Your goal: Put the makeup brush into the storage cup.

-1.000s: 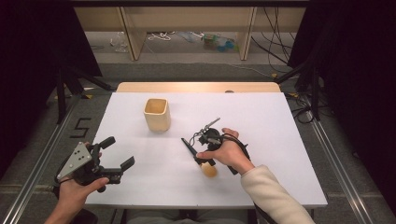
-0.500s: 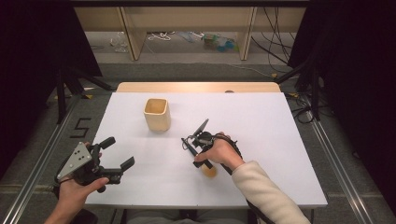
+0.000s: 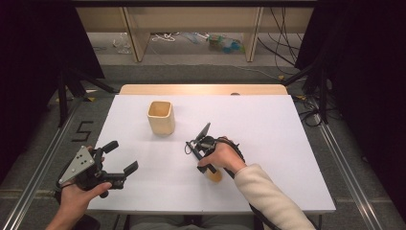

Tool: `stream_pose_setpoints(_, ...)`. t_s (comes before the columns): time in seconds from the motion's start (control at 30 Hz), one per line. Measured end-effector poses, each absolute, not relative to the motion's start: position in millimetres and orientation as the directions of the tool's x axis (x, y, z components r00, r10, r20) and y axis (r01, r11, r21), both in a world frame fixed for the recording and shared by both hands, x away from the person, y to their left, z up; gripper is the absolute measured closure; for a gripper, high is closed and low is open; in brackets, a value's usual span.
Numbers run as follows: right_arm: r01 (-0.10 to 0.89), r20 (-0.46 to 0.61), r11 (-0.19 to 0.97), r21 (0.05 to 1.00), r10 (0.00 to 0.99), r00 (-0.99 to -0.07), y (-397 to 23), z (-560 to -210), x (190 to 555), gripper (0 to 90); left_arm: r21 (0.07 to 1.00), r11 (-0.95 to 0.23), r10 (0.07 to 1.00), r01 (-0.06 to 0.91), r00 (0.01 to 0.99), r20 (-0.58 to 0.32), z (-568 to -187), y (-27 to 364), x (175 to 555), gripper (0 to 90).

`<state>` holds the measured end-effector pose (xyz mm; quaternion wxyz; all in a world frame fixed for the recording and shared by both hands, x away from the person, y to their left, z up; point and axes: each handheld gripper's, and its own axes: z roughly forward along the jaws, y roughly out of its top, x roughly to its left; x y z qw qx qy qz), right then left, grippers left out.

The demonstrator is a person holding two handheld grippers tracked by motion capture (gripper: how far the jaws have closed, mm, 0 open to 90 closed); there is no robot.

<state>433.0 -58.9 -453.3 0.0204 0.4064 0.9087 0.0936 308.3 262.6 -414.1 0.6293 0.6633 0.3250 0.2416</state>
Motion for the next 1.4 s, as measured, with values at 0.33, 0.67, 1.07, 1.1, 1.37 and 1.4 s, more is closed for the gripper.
stream_pose_setpoints(0.33,0.740,0.036,0.655,0.149,0.745,-0.666,-52.5,-455.2,433.0,39.0,0.992,0.002,0.735,0.126,0.673,-0.087,-414.2,262.7,308.4,0.0)
stream_pose_setpoints(0.67,0.735,0.015,0.665,0.131,0.740,-0.672,-50.3,-456.9,434.3,46.8,0.992,0.000,0.735,0.127,0.673,-0.087,-414.3,262.7,308.3,0.0)
stream_pose_setpoints(1.07,0.726,0.010,0.680,0.108,0.729,-0.684,-48.9,-455.3,434.4,61.0,0.992,-0.004,0.736,0.128,0.672,-0.084,-414.4,263.0,308.4,0.0)
stream_pose_setpoints(1.1,0.722,0.007,0.683,0.108,0.726,-0.688,-49.2,-455.3,434.8,61.1,0.992,-0.004,0.736,0.129,0.672,-0.084,-414.4,263.0,308.4,0.0)
stream_pose_setpoints(1.37,0.717,0.019,0.689,0.105,0.720,-0.694,-50.4,-454.9,436.5,61.5,0.991,-0.003,0.735,0.131,0.672,-0.087,-414.8,262.7,308.4,0.0)
stream_pose_setpoints(1.4,0.716,0.020,0.691,0.104,0.718,-0.696,-50.6,-454.9,436.7,61.5,0.992,0.009,0.728,0.124,0.679,-0.091,-415.6,262.0,309.4,0.0)
